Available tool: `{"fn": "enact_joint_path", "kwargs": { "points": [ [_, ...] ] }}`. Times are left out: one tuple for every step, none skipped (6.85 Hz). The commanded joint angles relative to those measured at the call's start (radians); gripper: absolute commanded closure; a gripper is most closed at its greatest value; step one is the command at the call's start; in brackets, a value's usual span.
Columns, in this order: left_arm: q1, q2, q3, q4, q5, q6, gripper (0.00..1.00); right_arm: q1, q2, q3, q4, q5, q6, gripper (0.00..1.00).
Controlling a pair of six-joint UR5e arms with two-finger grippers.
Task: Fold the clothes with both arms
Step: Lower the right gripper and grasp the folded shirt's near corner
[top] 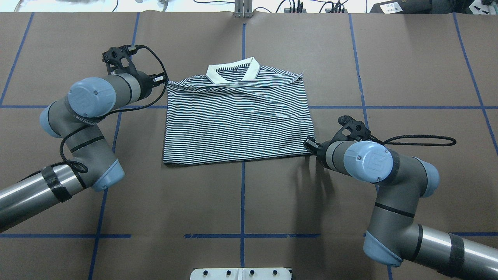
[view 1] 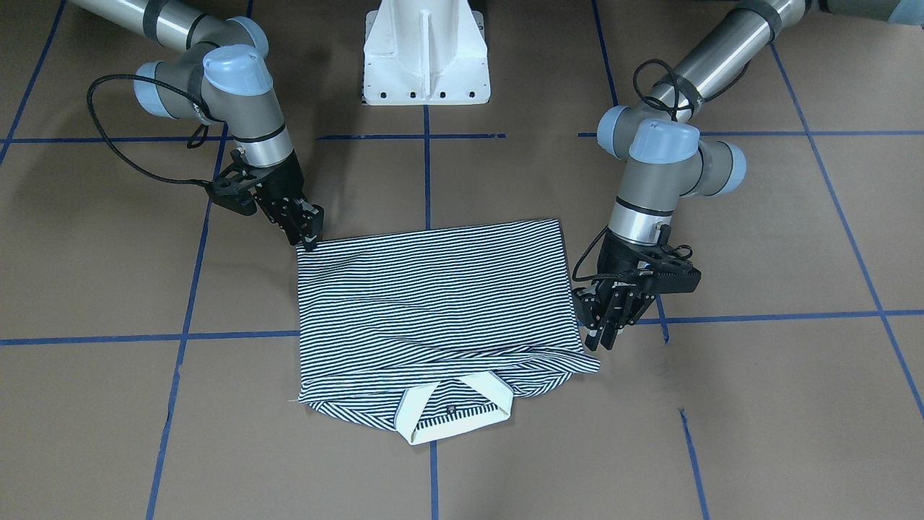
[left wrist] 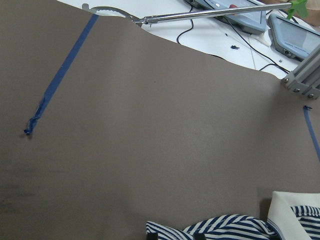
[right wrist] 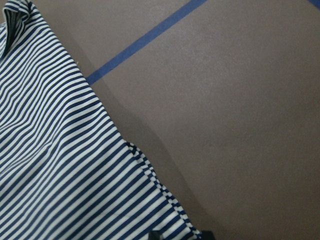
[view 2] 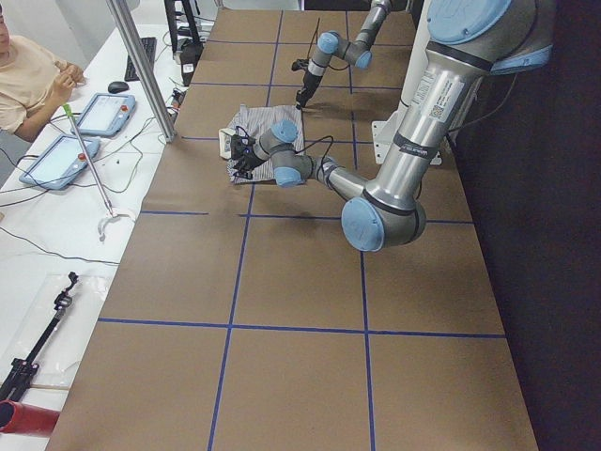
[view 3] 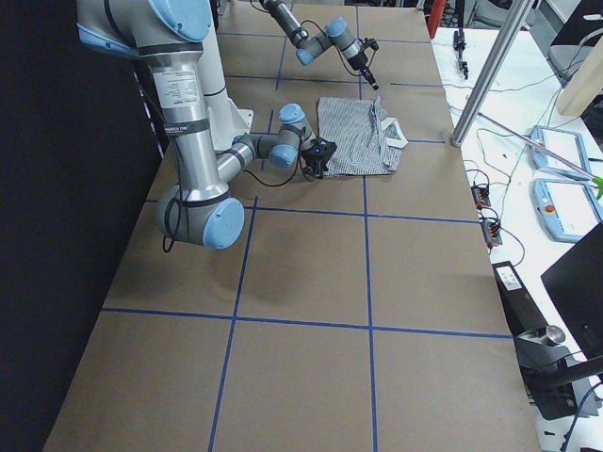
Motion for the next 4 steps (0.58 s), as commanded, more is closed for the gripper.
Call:
{"fn": "enact_joint_path", "kwargs": {
  "points": [
    [0.0,0.001,0.003,0.002,-0.001,0.0,0.64,0.009,-0.001,0.024,-0.001,0.002,-0.003,1.0],
    [0.0,0.001,0.003,0.0,-0.001,0.002,0.64,0.008,-0.004,0.017,-0.003,0.0,-0.005,1.0],
    [0.0,0.001,0.004,0.0,-0.001,0.002,0.64,0.012,-0.012,0.032,-0.003,0.0,-0.007,1.0],
    [0.0,0.001,0.003,0.0,-0.001,0.0,0.64,0.009,-0.045,0.07,-0.001,0.0,-0.007,1.0]
  ]
}}
